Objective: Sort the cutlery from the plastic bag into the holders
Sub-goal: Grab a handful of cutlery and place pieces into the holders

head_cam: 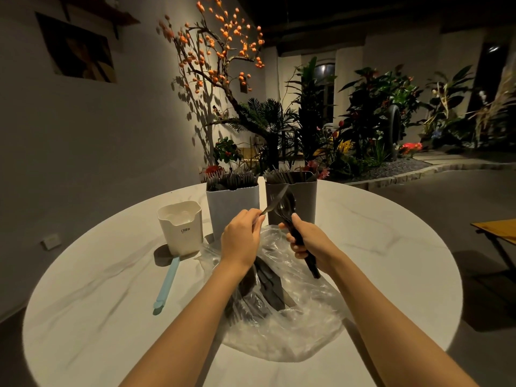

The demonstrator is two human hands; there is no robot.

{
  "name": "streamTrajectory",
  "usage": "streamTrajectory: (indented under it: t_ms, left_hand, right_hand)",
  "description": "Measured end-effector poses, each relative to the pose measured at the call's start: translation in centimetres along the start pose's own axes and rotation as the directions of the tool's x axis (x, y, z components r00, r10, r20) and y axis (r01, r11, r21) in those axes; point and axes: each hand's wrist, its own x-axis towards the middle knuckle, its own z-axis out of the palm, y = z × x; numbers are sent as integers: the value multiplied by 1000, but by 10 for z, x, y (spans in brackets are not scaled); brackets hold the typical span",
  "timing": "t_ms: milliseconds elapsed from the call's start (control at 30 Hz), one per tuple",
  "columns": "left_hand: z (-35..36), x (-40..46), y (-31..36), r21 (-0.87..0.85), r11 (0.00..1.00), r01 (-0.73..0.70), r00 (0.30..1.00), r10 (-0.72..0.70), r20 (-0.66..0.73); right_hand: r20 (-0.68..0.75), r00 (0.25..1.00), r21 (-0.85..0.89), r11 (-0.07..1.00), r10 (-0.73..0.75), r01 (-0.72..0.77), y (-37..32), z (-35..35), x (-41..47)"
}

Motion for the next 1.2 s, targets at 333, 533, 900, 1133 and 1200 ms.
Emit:
streamTrajectory:
  t_ms: [333,533,900,1133,1200]
  left_hand:
    - [6,30,22,-46,999,29,999,-27,25]
    - [9,47,36,-70,996,48,998,-45,40]
    - [6,71,46,-191,975,113,993,-104,56]
    - [6,80,50,-341,940,-4,991,-42,-128]
    - [6,84,52,-343,939,-20,985,-41,-170]
  right_hand:
    - [-5,1000,-12,1000,-3,3,-15,-8,13]
    - [-4,998,31,998,-58,58,-33,-13,17]
    - [-69,989,-14,992,-130,129,-58,-22,28]
    - [-157,971,-24,984,-180,178,-67,-24,37]
    - [-156,972,-27,984,-178,176,-69,-23,39]
